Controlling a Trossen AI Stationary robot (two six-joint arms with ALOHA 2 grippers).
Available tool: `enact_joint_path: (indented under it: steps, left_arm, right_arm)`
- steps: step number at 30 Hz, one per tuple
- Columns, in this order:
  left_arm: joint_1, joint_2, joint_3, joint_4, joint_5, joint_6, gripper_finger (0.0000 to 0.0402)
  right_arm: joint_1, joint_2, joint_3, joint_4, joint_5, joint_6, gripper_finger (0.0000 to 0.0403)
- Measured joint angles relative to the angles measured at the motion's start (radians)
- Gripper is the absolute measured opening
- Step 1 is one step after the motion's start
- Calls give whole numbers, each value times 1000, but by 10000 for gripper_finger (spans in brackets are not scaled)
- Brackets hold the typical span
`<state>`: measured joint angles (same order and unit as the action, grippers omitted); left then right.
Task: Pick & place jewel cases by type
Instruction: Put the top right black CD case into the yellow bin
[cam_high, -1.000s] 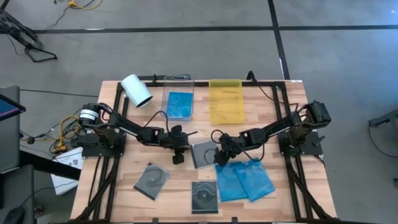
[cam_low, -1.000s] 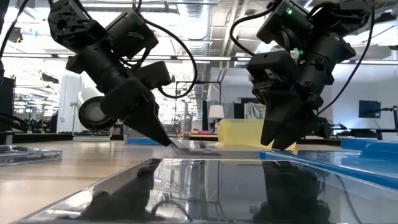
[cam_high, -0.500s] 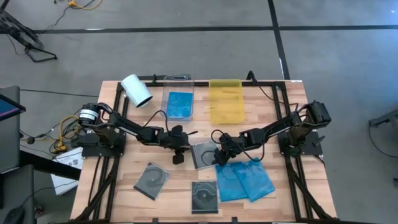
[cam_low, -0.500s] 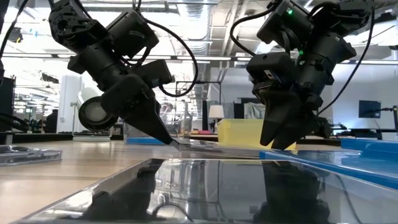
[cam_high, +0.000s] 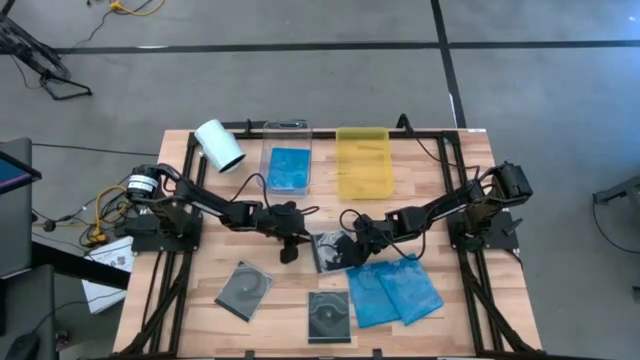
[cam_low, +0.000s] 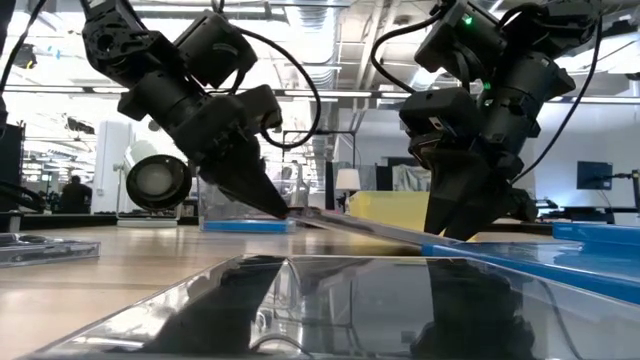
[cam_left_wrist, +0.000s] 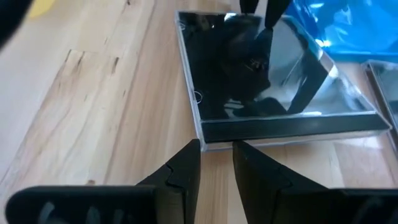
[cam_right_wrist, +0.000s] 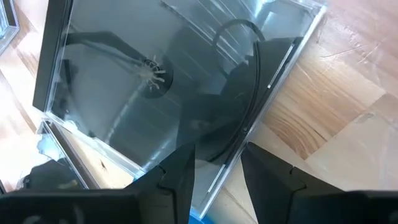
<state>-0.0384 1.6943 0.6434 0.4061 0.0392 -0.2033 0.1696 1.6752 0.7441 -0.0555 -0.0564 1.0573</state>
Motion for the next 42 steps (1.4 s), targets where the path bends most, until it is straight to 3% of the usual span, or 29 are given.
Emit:
enact_joint_path:
  steps: [24, 42]
  left_arm:
    - [161, -2, 3, 122, 317, -191, 87]
    - [216, -3, 6, 224, 480, -302, 87]
  right_arm:
    - [0, 0, 0, 8, 29, -10, 123]
    - [-1, 0, 1, 38, 55, -12, 123]
